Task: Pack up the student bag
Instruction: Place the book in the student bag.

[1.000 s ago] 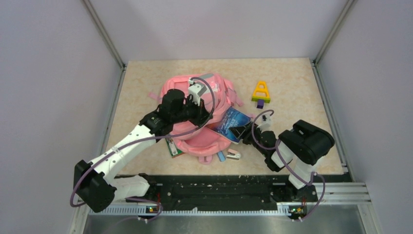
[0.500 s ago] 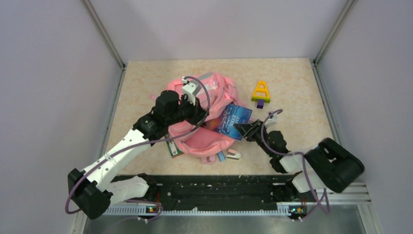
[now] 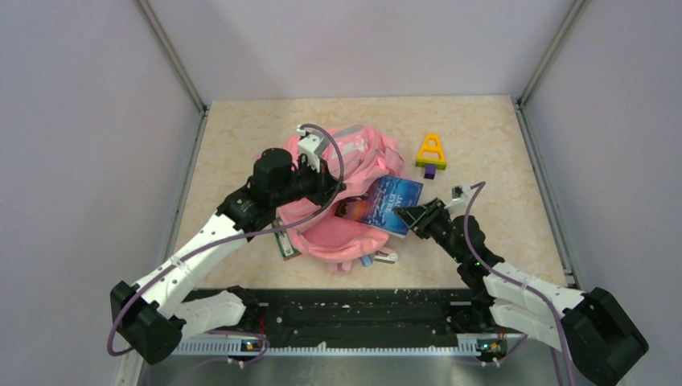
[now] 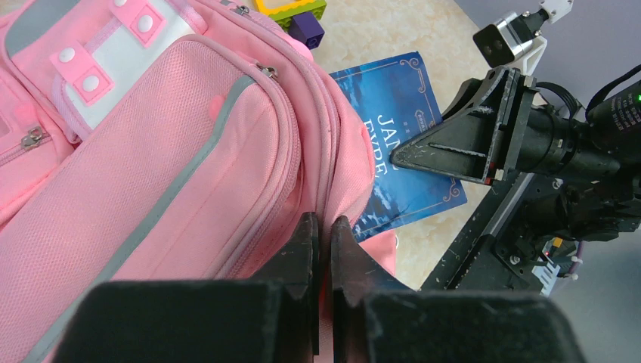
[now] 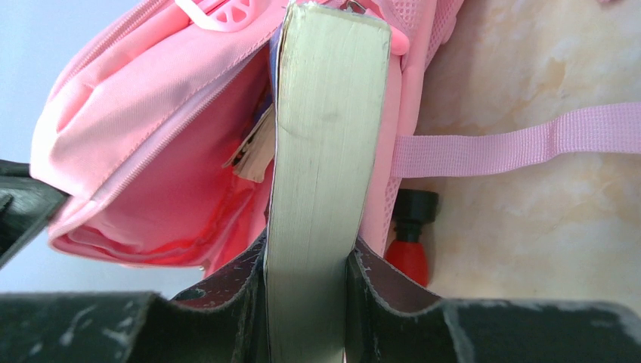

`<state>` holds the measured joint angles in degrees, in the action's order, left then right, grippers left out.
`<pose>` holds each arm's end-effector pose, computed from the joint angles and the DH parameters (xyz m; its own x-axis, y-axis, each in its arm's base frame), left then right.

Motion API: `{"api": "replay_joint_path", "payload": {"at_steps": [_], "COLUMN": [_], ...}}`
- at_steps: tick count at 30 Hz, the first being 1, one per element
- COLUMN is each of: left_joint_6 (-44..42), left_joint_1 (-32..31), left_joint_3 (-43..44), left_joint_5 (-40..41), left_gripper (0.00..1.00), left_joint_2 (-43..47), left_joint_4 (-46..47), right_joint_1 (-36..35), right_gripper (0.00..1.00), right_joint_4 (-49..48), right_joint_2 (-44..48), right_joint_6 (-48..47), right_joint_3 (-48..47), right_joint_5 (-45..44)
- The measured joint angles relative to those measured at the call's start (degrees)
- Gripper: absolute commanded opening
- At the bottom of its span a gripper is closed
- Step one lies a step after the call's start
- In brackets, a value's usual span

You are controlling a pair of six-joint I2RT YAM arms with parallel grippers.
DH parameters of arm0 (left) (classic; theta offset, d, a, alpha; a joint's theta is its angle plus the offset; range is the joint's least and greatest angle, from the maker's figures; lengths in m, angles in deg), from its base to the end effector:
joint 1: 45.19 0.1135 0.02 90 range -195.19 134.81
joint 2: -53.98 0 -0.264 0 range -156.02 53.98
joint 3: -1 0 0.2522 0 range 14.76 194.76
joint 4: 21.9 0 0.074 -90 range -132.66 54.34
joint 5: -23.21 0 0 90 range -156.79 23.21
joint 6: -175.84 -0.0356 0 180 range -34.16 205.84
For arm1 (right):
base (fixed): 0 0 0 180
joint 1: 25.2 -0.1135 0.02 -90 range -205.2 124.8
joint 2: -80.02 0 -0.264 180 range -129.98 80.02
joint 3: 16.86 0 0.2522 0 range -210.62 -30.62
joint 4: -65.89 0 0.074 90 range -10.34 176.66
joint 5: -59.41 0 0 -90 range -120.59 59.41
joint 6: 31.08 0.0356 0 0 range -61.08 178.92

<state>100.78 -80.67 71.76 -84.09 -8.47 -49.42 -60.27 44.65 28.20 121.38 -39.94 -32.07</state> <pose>0.1970 -0.1534 0.3485 -0.4607 0.0261 -0.8872 0.6873 0.6430 -0.3380 0.1532 0.1065 0.1855 -0.5401 0.7038 -0.4614 -0.1612 0.4516 0.8775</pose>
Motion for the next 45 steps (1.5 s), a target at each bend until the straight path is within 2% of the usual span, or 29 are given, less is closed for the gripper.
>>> {"api": "replay_joint_path", "payload": {"at_steps": [5, 11, 16, 27, 39, 45], "left_joint_6": [0.04, -0.02, 0.37, 1.97, 1.86, 1.86], "left_joint_1": [0.11, 0.09, 0.11, 0.26, 1.07, 1.11], "left_joint_3": [0.0, 0.0, -0.02, 0.07, 9.9, 11.17], "left_joint_5": [-0.02, 0.87, 1.27, 1.57, 1.86, 1.62], "left_gripper": [0.0, 0.0, 0.0, 0.0, 0.0, 0.0], "left_joint_2": [0.0, 0.0, 0.0, 0.28, -3.26, -4.57], "left_joint_4": [0.0, 0.02, 0.13, 0.37, -4.24, -4.33], "right_joint_1": [-1.09, -1.62, -1.86, -7.85, -8.2, -8.31], "right_gripper": [0.0, 0.0, 0.0, 0.0, 0.0, 0.0], "right_joint_4": [-0.04, 4.9, 4.33, -10.12, -17.92, -19.85], "right_joint_2": [0.33, 4.63, 5.38, -3.74, -9.79, -13.92], "right_joint_6": [4.72, 5.33, 7.21, 9.51, 9.79, 9.05], "right_joint_3": [-0.02, -0.98, -0.98, -1.51, -6.21, -9.29], "right_joint_5": [-0.7, -1.84, -2.6, -6.73, -8.85, -10.05]}}
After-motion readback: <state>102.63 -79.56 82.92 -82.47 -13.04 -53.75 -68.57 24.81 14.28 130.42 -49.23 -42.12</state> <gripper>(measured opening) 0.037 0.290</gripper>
